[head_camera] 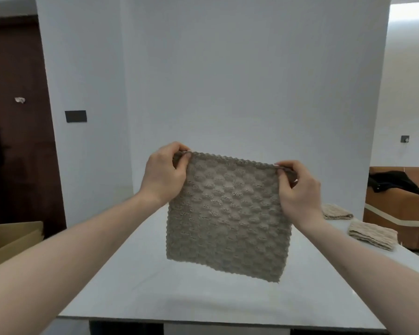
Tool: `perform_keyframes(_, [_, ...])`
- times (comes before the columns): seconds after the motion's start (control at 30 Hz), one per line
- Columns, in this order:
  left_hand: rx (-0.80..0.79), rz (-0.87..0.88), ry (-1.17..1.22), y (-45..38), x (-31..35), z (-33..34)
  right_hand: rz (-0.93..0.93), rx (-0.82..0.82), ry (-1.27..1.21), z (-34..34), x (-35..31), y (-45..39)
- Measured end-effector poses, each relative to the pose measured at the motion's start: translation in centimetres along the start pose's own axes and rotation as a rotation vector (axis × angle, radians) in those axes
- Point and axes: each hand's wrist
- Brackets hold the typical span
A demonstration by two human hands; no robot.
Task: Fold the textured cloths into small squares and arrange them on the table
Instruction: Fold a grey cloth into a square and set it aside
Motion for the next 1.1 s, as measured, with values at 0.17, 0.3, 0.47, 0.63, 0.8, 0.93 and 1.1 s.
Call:
perform_keyframes(0.17, [-0.123,-0.092,-0.077,2.2,-0.7,-0.7,0.052,-0.067,0.013,-1.3,-0.7,1.2])
perform_keyframes(0.3, [-0.275,-0.181,-0.170,4.3,-2.3,0.7,0.142,-0.174,0.086,-1.4,1.1,3.0])
perform_keyframes(0.47, [-0.469,-0.363,-0.243,6.9,-5.5,4.2,0.267,-0.302,0.205,0.2,5.7,5.6])
perform_keyframes(0.63, [-0.526,-0.555,-0.236,8.8,-9.0,8.8,0.364,-0.408,0.269,2.9,10.3,8.1])
perform_keyframes(0.8, [-0.461,-0.656,-0.161,10.0,-11.8,12.6,0.425,-0.414,0.290,5.1,14.0,9.1])
perform_keyframes(0.93, [-0.415,-0.668,-0.121,10.3,-13.4,14.2,0.426,-0.423,0.308,6.4,16.0,9.0])
perform_keyframes(1.1, [-0.403,-0.625,-0.115,10.0,-14.4,14.8,0.408,-0.422,0.295,6.8,16.9,8.0])
Point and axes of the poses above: each hand's wrist, its own y-axis away from the middle knuckle, its own z-axis out of the palm, x = y × z, and after that the axes turned 3 degrees about -z, right-handed
